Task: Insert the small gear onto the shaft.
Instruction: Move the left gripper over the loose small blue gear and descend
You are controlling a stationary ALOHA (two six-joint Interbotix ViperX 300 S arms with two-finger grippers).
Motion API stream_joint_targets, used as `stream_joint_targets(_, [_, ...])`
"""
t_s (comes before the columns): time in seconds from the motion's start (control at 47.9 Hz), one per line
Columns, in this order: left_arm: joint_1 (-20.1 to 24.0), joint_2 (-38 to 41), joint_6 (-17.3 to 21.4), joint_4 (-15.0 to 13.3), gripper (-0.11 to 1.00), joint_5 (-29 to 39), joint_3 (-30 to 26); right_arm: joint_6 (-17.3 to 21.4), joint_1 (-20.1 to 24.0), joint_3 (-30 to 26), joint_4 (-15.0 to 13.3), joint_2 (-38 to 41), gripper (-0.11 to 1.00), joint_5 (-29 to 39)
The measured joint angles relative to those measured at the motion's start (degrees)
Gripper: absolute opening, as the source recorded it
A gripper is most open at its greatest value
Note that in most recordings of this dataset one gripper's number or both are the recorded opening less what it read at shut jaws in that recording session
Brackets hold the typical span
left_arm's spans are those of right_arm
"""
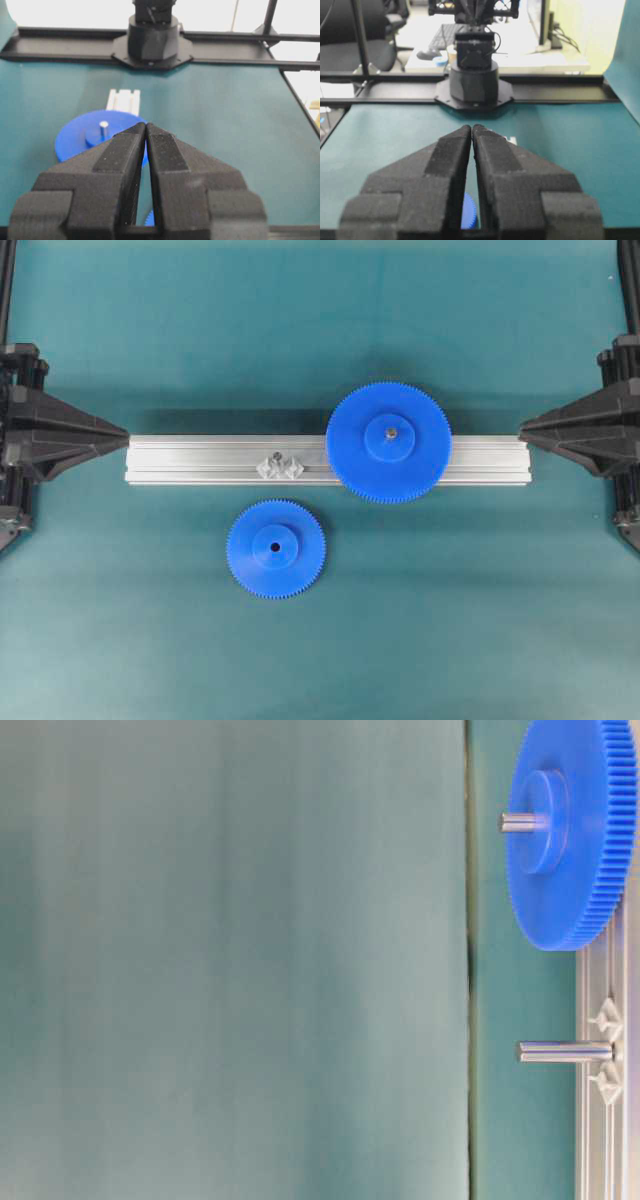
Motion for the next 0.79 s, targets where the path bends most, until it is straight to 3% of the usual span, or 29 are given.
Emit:
stream_joint_targets(0.104, [-0.97,1.58,-1.67,0.18,0.08,3.60,-2.72,0.00,0.00,0.00,0.88,0.00,0.29,1.76])
stream_joint_targets(0.167, [-2.11,3.69,-1.93,0.35,0.02,7.73,-5.71,0.09,-0.18,-0.44,1.93,0.18,0.26,5.27])
stream_joint_targets(0.375, [-3.34,9.93,-2.46,0.44,0.01,18.63,-11.16,0.62,-0.26,-3.96,2.37,-0.18,0.25,20.30])
stream_joint_targets(0.584, [-4.39,18.19,-2.64,0.44,0.01,20.39,-13.89,0.62,-0.18,-5.80,2.46,-0.26,0.25,27.69])
stream_joint_targets(0.793, [-4.57,27.42,-6.15,0.44,0.04,21.18,-16.96,0.70,-0.18,-5.89,2.46,0.26,0.27,30.59])
